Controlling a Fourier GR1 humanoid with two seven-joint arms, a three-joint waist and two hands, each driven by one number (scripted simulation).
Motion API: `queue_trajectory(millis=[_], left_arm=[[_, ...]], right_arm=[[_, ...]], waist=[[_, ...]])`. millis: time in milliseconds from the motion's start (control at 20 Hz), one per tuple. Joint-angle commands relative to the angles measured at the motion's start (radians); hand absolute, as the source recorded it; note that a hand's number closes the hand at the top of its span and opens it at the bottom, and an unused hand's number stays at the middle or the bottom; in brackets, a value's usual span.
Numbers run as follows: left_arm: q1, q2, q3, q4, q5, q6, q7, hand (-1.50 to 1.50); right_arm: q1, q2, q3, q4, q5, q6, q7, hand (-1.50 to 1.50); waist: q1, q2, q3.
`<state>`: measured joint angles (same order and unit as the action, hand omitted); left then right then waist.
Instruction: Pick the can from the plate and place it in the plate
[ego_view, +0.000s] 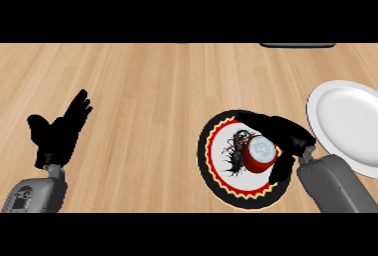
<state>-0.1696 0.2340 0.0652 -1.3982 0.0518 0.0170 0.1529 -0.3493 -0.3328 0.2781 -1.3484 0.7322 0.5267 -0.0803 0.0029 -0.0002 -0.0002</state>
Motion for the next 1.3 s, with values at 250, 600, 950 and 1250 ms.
queue_trajectory(millis=[250,600,950,1250], left_arm=[[-0.022,-0.028,0.006,0.027,-0.022,-0.005,0.001,0.00],[0.039,-0.029,0.018,-0.045,-0.032,-0.019,0.011,0.00],[0.029,-0.032,0.026,-0.063,-0.031,0.002,0.042,0.00],[0.051,-0.009,0.045,-0.067,-0.013,-0.031,0.027,0.00]], right_arm=[[0.008,0.012,0.051,0.015,0.092,0.018,-0.135,1.50],[0.027,0.063,-0.013,0.012,0.097,0.007,-0.159,1.50],[0.493,-0.004,0.117,-0.383,0.173,-0.157,-0.167,1.50],[0.583,-0.019,-0.033,-0.613,0.158,-0.375,-0.205,1.50]], waist=[[-0.002,0.001,0.000],[0.000,0.000,0.000],[-0.025,-0.007,0.000],[-0.027,-0.007,0.000]])
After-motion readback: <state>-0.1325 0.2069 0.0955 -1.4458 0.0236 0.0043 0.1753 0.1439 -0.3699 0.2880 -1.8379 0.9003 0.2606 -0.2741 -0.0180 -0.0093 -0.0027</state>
